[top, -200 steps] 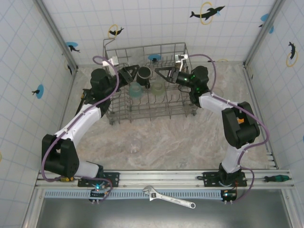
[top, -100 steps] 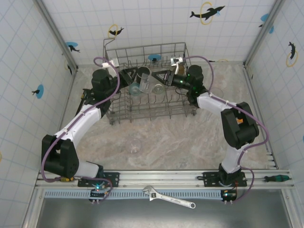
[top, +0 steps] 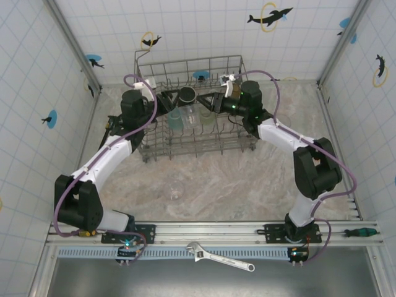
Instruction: Load the cups into the dish rack
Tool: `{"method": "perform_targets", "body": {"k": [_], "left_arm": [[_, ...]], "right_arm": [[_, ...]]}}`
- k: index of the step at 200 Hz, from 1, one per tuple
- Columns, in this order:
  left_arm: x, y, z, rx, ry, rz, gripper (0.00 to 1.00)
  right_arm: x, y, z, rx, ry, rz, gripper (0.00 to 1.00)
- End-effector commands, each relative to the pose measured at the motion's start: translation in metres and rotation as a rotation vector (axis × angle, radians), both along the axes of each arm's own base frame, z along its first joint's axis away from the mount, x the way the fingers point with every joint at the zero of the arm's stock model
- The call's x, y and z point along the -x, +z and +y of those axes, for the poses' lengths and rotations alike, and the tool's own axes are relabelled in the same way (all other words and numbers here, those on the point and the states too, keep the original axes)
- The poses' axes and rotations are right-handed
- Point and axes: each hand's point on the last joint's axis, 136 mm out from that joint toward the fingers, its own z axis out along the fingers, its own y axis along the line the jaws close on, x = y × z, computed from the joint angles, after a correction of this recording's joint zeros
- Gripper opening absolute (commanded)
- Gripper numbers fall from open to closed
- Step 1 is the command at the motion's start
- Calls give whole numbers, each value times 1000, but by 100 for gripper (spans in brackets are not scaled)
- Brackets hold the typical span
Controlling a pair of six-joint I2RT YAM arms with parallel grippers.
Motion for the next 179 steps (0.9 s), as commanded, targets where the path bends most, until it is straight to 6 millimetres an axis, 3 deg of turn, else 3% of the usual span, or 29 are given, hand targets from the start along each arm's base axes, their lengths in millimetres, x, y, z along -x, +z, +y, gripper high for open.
{"method": "perform_targets", "body": {"k": [1,45,86,118,179], "left_arm": [[-7,2,-4,-56,-35,-7,62],[-20,-10,-22,-254,-179,23,67],[-30,-33,-26,-421,-268,44,75],[-32,-48,-36,-461,-374,75,74],[-34,-64,-47,-508,-523,115,67]], "right_arm": [[1,24,-5,35,-28,-83,47],[6,19,-15,76,-33,-85,52],[12,16,-36,112,-67,-94,66],[19,8,-53,164,-102,-92,73],[35,-6,-81,212,-146,-79,75]]}}
